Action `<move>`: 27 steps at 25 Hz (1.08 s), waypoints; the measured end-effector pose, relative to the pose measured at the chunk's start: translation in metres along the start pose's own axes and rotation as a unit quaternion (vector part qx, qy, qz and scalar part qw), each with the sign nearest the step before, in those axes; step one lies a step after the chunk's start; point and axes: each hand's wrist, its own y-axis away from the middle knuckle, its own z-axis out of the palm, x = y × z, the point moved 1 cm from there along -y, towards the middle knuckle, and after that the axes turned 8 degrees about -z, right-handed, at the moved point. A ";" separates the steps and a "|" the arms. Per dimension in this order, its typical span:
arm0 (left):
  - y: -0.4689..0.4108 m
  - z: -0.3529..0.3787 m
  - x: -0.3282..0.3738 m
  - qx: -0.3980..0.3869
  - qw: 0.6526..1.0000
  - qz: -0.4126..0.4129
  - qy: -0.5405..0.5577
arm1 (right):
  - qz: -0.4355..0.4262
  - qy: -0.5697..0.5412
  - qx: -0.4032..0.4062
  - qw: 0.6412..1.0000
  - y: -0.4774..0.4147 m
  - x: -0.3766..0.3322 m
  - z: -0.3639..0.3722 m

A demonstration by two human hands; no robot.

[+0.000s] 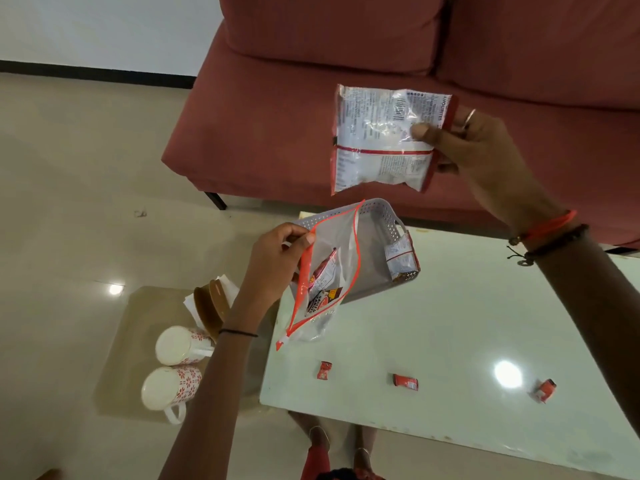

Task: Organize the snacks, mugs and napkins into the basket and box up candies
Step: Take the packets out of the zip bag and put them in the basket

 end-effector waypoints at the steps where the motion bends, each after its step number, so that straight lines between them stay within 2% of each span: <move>1: -0.003 -0.001 0.000 0.006 1.000 0.000 0.006 | 0.022 0.045 0.028 0.998 -0.008 0.017 -0.008; 5: -0.017 -0.005 0.002 0.021 0.999 -0.003 0.033 | 0.120 0.212 0.114 0.963 -0.034 0.103 -0.027; 7: -0.025 -0.007 0.002 0.024 0.999 -0.004 0.046 | 0.164 0.266 0.099 0.945 -0.041 0.148 -0.029; 11: -0.046 -0.013 0.001 0.031 0.998 0.012 0.056 | 0.212 0.382 0.010 0.899 -0.057 0.218 -0.029; 17: -0.073 -0.013 -0.006 0.043 0.994 0.039 0.094 | 0.242 0.447 -0.090 0.856 -0.082 0.287 -0.015; 27: -0.099 -0.008 -0.022 0.042 0.995 0.048 0.079 | 0.254 0.491 -0.096 0.828 -0.087 0.328 -0.002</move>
